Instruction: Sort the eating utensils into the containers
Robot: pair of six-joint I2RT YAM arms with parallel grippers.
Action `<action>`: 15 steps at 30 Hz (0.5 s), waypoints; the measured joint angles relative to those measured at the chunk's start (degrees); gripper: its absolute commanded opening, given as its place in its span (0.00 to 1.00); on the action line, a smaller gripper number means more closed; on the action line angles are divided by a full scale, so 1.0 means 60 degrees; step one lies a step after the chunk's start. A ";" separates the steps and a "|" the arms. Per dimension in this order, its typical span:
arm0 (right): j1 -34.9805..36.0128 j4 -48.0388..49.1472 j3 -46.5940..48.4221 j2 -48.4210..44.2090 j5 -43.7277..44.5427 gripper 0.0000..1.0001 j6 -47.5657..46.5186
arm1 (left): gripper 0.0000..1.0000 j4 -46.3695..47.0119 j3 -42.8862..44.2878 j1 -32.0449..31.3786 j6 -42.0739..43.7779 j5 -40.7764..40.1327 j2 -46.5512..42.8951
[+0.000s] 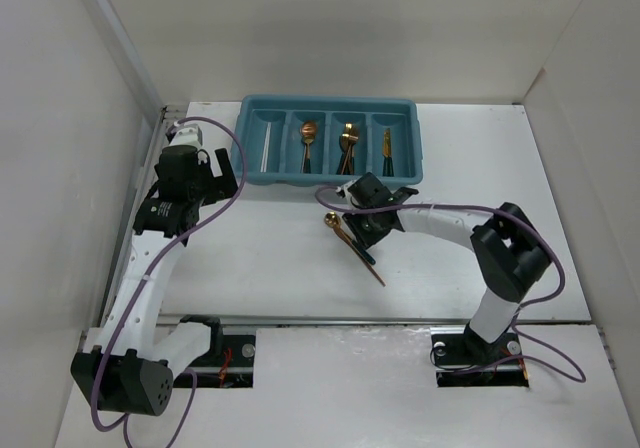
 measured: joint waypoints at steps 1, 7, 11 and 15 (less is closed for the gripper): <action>0.0000 0.0011 0.0000 0.0138 -0.0004 0.42 -0.0004 | 1.00 0.0000 0.0000 0.0000 0.0000 -0.0011 0.0000; 0.0000 0.0193 0.0157 0.0659 -0.0007 0.41 0.0004 | 1.00 0.0000 -0.0004 0.0000 0.0000 -0.0055 0.0000; 0.0000 0.0171 0.0350 0.0794 0.0106 0.39 0.0000 | 1.00 -0.0004 -0.0022 0.0000 -0.0033 -0.0109 0.0000; 0.0051 0.0047 0.0350 0.0627 0.0259 0.41 0.0018 | 1.00 0.0000 -0.0022 0.0000 -0.0066 -0.0157 0.0000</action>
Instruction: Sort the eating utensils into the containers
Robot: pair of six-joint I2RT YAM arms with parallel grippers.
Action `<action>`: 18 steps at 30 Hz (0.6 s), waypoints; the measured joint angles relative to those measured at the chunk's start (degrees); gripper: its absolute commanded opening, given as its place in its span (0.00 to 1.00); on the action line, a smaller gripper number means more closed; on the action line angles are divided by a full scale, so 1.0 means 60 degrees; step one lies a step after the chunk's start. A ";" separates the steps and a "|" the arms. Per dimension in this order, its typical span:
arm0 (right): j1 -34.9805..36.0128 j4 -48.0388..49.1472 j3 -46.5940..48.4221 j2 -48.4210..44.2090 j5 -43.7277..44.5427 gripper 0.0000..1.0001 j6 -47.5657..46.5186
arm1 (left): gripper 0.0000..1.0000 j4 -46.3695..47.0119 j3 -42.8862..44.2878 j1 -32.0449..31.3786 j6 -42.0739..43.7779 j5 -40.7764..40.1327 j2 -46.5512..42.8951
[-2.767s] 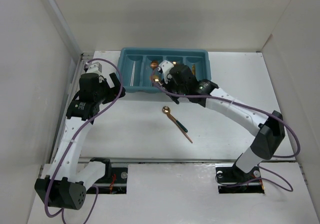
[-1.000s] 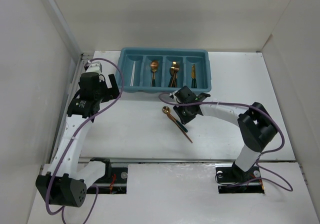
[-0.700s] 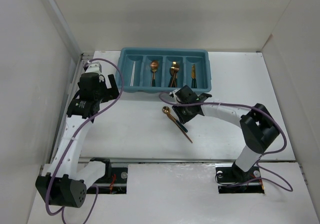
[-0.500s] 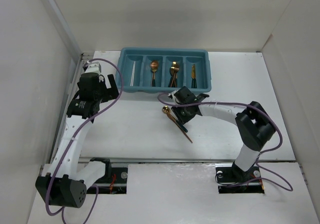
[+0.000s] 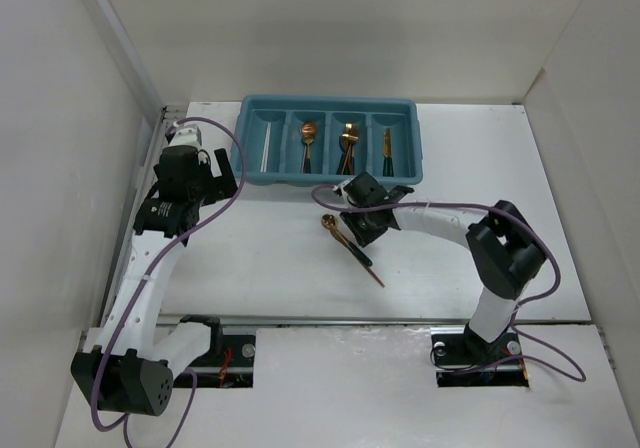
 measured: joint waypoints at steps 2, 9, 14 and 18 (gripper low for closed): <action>0.0153 -0.0135 -0.0004 -0.0291 0.0146 0.41 -0.0022 | 1.00 0.0000 -0.0004 0.0000 -0.0004 -0.0015 0.0000; 0.0831 -0.0200 -0.0004 -0.1035 0.0113 0.41 -0.0029 | 1.00 0.0011 -0.0036 0.0000 -0.0004 -0.0025 0.0004; 0.0809 -0.0211 -0.0007 -0.0579 0.0186 0.38 -0.0007 | 1.00 0.0011 -0.0055 0.0000 -0.0004 -0.0007 0.0004; 0.0809 -0.0299 0.0127 0.0120 0.0535 0.36 0.0109 | 1.00 0.0015 -0.0087 0.0000 -0.0004 0.0007 0.0004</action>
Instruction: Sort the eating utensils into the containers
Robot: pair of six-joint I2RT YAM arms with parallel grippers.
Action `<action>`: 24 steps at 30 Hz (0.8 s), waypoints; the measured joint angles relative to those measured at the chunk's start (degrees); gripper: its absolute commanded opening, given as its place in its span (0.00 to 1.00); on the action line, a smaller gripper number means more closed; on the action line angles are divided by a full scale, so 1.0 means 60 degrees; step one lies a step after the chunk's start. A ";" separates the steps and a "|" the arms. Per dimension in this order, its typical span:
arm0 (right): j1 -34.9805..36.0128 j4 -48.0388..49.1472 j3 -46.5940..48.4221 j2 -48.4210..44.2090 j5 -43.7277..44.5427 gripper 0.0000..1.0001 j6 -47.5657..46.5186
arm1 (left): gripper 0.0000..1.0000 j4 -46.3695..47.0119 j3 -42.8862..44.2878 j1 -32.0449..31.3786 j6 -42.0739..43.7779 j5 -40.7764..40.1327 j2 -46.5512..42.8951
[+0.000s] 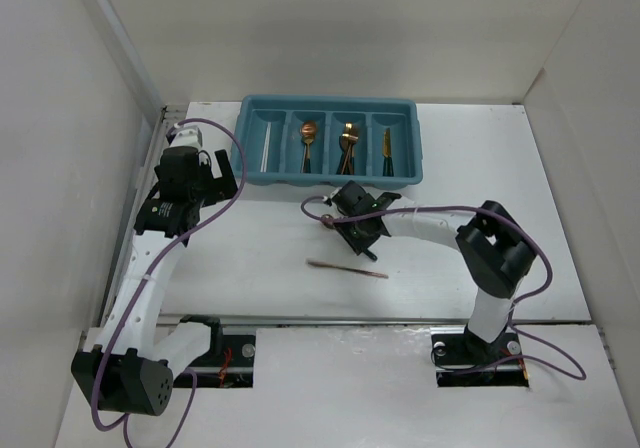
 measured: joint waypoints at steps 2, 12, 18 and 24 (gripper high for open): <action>-0.0007 -0.0015 0.0029 0.0146 0.0109 0.34 0.0055 | 1.00 0.0004 -0.0018 0.0000 0.0000 0.0000 -0.0004; -0.0007 -0.0248 0.0310 0.0361 0.0430 0.43 0.0339 | 1.00 -0.0011 -0.0069 0.0000 -0.0004 0.0000 -0.0007; -0.0007 -0.0357 0.0787 0.0707 0.0270 0.27 0.0047 | 1.00 -0.0011 -0.0069 0.0000 -0.0004 0.0000 -0.0007; -0.0007 -0.0324 0.1129 0.0973 0.0058 0.00 -0.0273 | 1.00 -0.0011 -0.0069 0.0000 -0.0004 0.0000 -0.0040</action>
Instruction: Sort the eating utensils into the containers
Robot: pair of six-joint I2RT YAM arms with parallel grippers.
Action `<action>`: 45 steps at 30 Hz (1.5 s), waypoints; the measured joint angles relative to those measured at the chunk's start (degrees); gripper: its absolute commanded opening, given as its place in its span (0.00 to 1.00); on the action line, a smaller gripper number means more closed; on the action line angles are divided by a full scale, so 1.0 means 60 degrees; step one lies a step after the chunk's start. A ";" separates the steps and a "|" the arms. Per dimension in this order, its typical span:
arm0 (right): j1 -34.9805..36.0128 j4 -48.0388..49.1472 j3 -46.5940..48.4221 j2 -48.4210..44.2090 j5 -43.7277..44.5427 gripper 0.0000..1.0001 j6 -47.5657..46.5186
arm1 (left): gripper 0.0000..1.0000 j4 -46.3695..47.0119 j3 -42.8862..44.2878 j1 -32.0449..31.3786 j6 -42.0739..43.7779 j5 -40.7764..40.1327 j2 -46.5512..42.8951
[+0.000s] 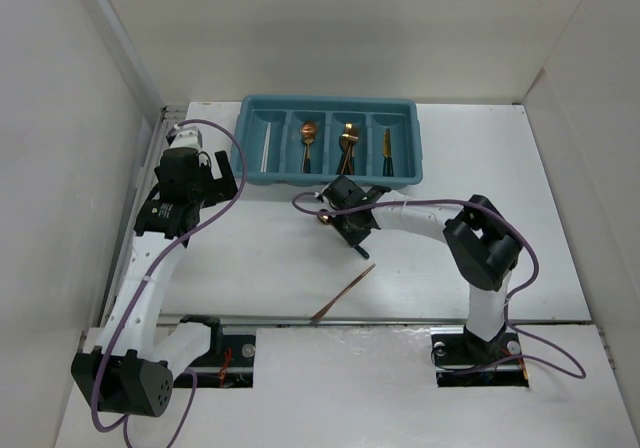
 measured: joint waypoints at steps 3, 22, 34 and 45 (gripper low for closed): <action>0.0011 0.0011 0.0011 0.0000 -0.0004 0.00 -0.0168 | 1.00 0.0004 0.0000 0.0000 0.0000 -0.0004 -0.0044; 0.0463 0.1009 0.5329 -0.0022 0.0153 0.00 0.0324 | 1.00 0.0015 -0.0171 0.0000 -0.0044 -0.0135 -0.0073; -0.1337 0.2280 0.9267 0.4896 0.1705 0.00 0.3042 | 1.00 0.0033 -0.0186 0.0033 -0.0076 -0.0364 -0.0149; -0.1464 0.1603 0.8615 0.4900 0.0470 0.67 0.2590 | 1.00 0.0062 -0.0295 0.0069 -0.0076 -0.0459 -0.0138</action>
